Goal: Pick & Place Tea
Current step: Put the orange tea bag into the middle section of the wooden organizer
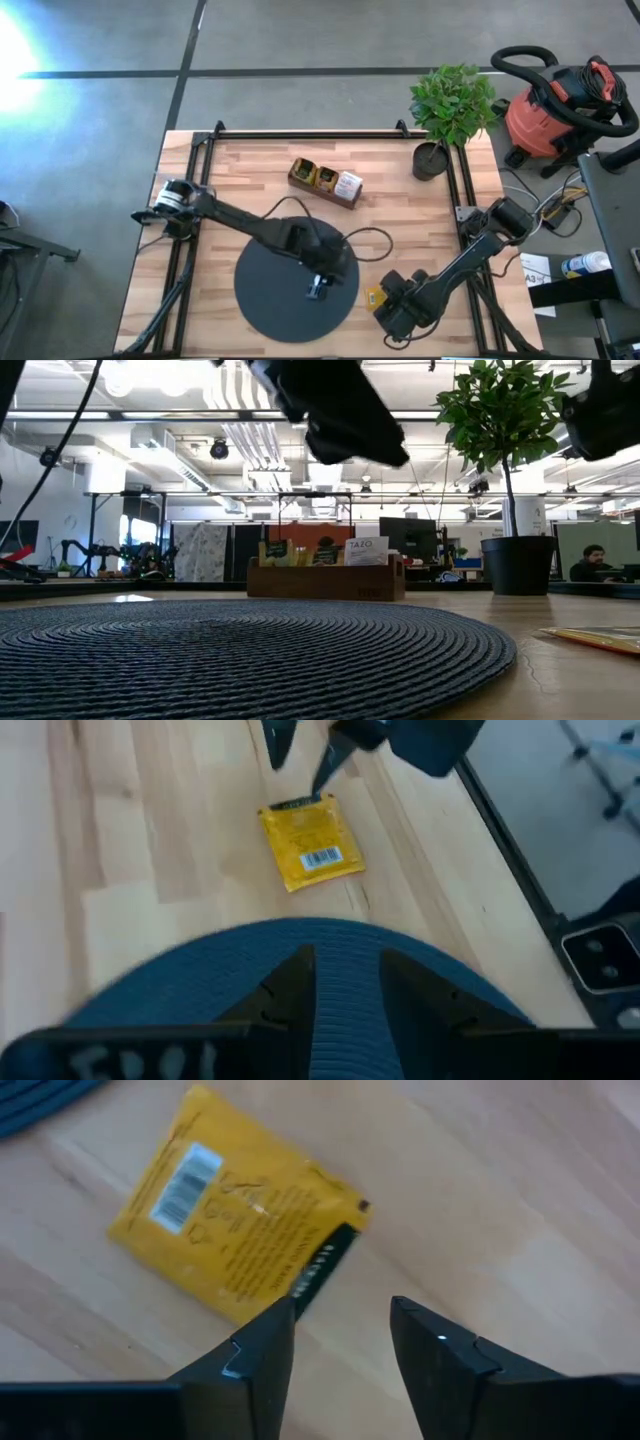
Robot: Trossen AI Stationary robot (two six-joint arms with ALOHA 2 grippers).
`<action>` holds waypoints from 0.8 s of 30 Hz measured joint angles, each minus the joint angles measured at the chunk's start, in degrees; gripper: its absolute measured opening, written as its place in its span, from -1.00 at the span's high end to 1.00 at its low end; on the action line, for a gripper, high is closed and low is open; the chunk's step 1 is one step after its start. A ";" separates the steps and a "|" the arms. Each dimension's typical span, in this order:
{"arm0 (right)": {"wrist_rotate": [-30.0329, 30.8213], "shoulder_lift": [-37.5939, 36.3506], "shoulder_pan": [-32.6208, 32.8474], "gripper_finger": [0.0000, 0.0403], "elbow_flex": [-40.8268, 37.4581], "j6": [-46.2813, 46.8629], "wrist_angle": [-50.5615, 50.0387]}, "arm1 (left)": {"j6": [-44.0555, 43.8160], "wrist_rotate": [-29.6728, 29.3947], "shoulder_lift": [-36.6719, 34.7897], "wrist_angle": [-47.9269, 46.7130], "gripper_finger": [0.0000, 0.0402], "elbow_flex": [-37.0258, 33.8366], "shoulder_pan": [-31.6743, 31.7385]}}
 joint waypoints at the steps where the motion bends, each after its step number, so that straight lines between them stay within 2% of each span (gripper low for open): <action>1: -0.03 -0.28 -0.02 0.20 -0.48 1.05 0.00 | -1.48 -0.01 0.02 2.09 0.46 -1.46 -0.21; 8: 0.01 -5.26 -0.04 0.25 -5.59 8.77 3.48 | -10.74 -2.18 0.04 13.08 0.46 -7.98 -1.63; 15: 0.11 -11.05 -0.48 0.18 -17.23 14.42 25.14 | -12.60 -2.69 3.90 16.19 0.46 -7.65 -2.33; 18: 0.23 -10.57 -0.42 0.16 -18.91 17.65 26.33 | -12.64 -2.71 5.87 16.35 0.46 -6.32 -2.94; 24: 1.40 -9.56 -0.37 0.13 -18.48 17.96 25.63 | -12.66 -2.66 9.53 16.28 0.46 -1.95 -4.31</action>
